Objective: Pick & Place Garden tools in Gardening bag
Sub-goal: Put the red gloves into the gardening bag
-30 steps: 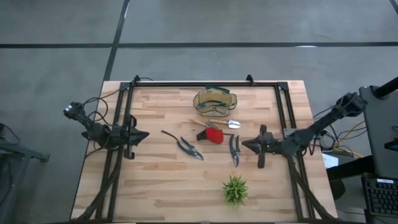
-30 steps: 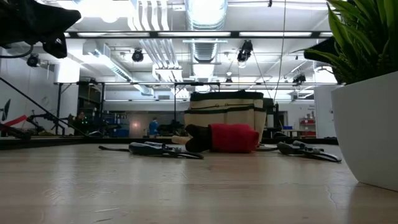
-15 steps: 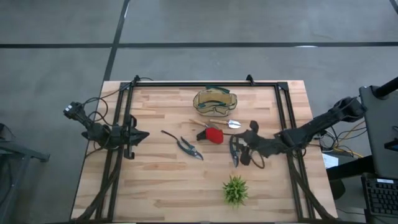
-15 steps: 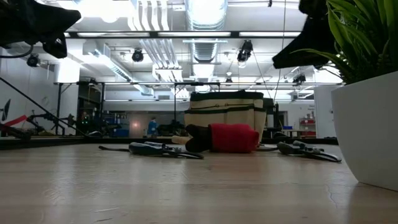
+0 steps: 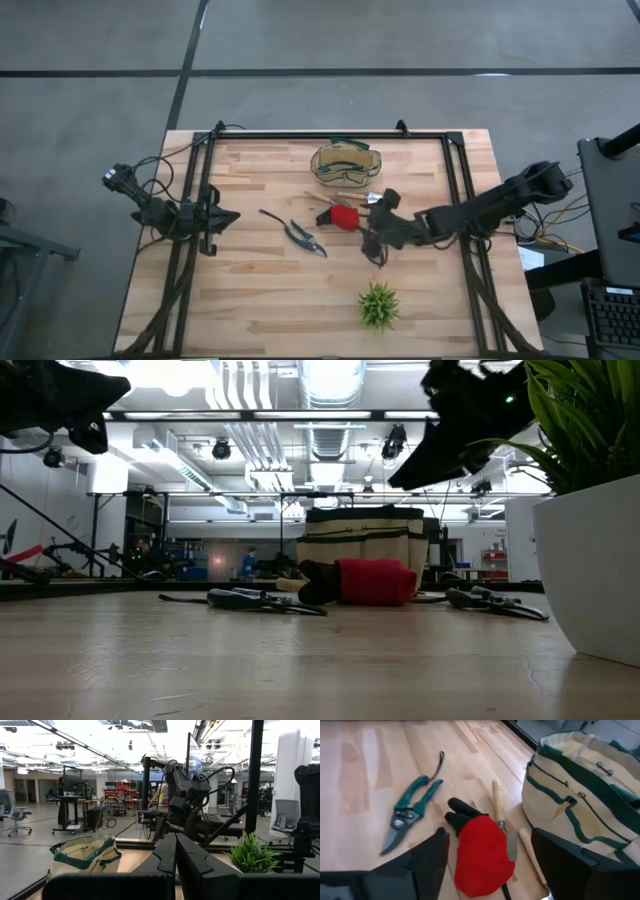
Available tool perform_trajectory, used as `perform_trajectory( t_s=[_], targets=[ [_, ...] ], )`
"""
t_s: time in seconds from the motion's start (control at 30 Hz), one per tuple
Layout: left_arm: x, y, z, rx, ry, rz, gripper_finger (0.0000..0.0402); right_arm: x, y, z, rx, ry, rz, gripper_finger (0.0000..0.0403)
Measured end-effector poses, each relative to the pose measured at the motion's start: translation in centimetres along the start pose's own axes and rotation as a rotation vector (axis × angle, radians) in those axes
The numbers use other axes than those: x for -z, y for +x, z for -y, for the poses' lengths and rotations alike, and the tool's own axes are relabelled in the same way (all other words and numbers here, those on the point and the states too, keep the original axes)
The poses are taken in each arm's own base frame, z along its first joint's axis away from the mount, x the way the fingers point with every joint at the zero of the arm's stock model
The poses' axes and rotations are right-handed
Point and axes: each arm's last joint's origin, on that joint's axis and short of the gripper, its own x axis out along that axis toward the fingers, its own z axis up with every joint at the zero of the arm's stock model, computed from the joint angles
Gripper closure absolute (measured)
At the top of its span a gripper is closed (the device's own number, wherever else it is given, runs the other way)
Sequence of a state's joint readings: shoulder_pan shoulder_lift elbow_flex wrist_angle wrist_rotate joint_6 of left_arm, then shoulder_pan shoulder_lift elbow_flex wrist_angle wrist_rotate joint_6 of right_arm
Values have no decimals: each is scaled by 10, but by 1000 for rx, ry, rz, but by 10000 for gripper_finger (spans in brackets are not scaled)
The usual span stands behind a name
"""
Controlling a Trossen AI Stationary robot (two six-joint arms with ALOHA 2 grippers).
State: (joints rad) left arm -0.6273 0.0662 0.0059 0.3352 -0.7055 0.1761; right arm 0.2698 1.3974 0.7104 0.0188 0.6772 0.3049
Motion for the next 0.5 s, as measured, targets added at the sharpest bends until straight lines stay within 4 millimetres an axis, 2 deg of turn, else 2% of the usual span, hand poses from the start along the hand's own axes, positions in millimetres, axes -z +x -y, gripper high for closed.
perform_trajectory(
  t_s=[0.23,0.5],
  targets=[
    [0,0,0,0,0,0,388,0,27,-2,-28,-27,-88,81],
    [0,0,0,1,1,-1,388,12,56,3,-16,-30,-180,83]
  ],
)
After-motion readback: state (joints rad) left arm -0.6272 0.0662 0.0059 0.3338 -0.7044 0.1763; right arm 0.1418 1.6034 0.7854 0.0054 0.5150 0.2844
